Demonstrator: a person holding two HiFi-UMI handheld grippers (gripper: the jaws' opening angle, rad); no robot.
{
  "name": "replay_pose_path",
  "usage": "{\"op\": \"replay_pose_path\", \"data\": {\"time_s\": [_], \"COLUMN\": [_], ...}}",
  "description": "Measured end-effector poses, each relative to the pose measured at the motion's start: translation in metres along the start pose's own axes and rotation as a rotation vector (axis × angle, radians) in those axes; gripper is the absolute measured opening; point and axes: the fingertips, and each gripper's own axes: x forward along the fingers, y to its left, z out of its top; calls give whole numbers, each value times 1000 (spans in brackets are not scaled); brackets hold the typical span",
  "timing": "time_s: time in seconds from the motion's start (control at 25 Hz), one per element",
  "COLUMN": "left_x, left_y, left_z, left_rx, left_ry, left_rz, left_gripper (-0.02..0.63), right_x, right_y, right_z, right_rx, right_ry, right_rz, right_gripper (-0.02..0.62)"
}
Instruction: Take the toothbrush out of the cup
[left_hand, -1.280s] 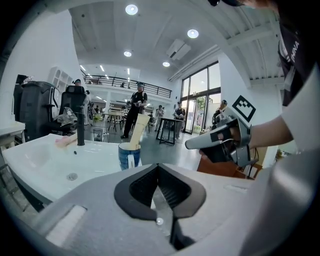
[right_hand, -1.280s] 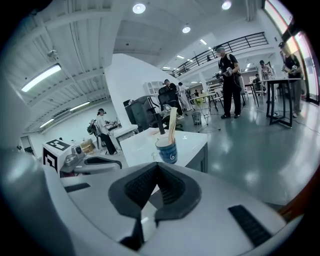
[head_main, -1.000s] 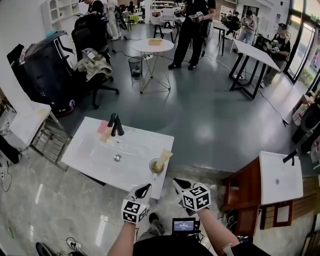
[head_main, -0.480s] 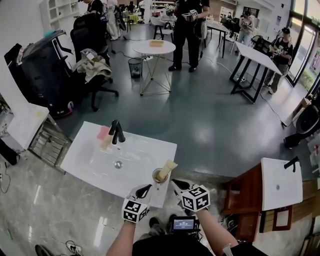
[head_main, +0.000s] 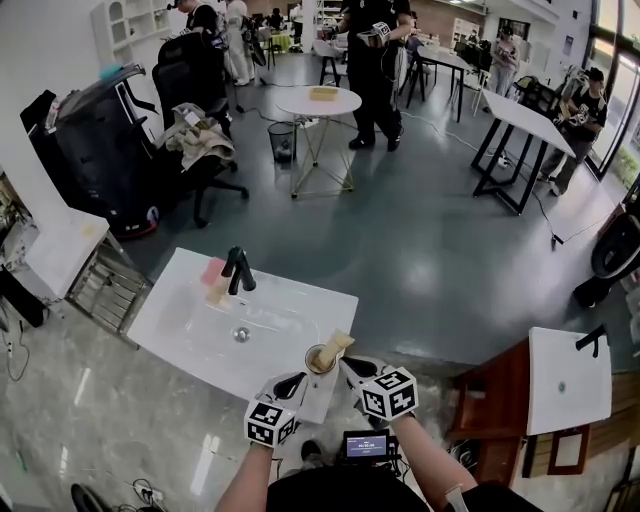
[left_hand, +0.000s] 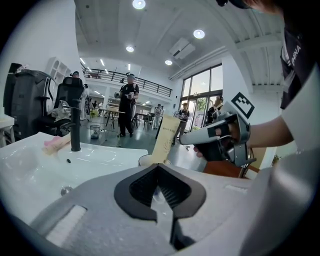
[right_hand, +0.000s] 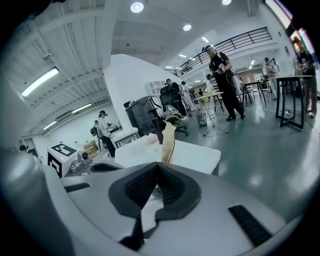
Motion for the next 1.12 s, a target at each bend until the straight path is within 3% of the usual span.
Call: {"op": "replay_pose_path", "data": {"time_s": [0.64, 0.96, 1.12], "left_x": [-1, 3, 5], "left_y": [-4, 7, 12], "left_z": [5, 17, 14], "left_rx": [-12, 22, 18], "left_ry": [-11, -15, -11], "left_rz": [-14, 8, 17], "left_gripper": [11, 11, 11], "right_x": [6, 22, 37], "right_y": [-2, -9, -10], "right_z": [-8, 3, 0], "right_rx": [8, -7, -18], "right_ry": [40, 55, 77], "right_rz": [36, 50, 64], "right_gripper": [60, 169, 181]}}
